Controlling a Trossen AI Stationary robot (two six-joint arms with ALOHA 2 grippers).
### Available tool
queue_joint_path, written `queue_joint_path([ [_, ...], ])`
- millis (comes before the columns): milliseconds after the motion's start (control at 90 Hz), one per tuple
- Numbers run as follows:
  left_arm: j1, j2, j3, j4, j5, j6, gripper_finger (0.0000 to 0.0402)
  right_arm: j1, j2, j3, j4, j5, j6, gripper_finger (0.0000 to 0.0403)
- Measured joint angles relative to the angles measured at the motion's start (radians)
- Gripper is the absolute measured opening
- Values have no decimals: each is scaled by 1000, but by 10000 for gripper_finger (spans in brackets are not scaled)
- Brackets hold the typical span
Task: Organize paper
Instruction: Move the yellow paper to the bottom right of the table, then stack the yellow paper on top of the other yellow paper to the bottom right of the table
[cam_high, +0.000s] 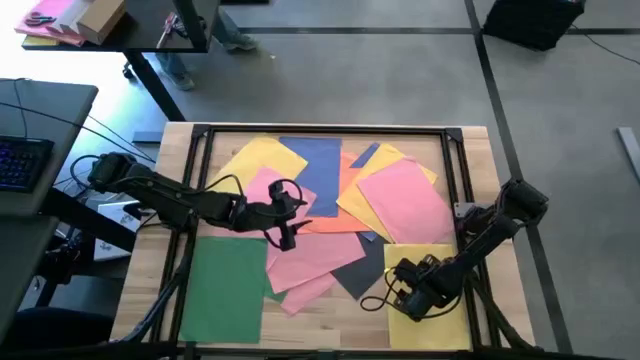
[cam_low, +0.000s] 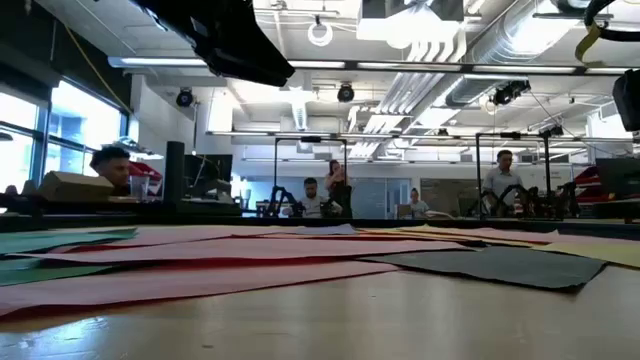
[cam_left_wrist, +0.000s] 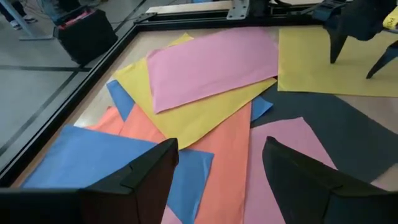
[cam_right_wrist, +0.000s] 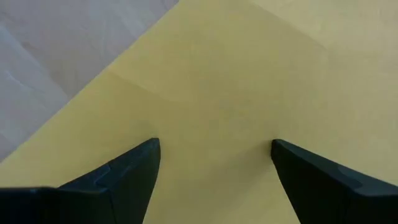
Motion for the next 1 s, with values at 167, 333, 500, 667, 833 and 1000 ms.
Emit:
queue_joint_path([
  [167,-1,0,0,0,-10,10,223,-14,3,99,-132,-45,-26,295],
  [333,0,0,0,7,-10,15,223,-66,1,235,-289,-9,-149,295],
  [500,38,0,0,-20,10,-4,223,-179,1,296,-253,203,-410,295],
  [667,145,0,0,-154,55,-72,217,-335,4,296,-82,269,-770,295],
  [833,309,2,0,-168,107,-129,203,-480,8,296,124,290,-1096,295],
  [1000,437,2,0,-273,70,-133,187,-634,11,296,315,319,-1295,295],
])
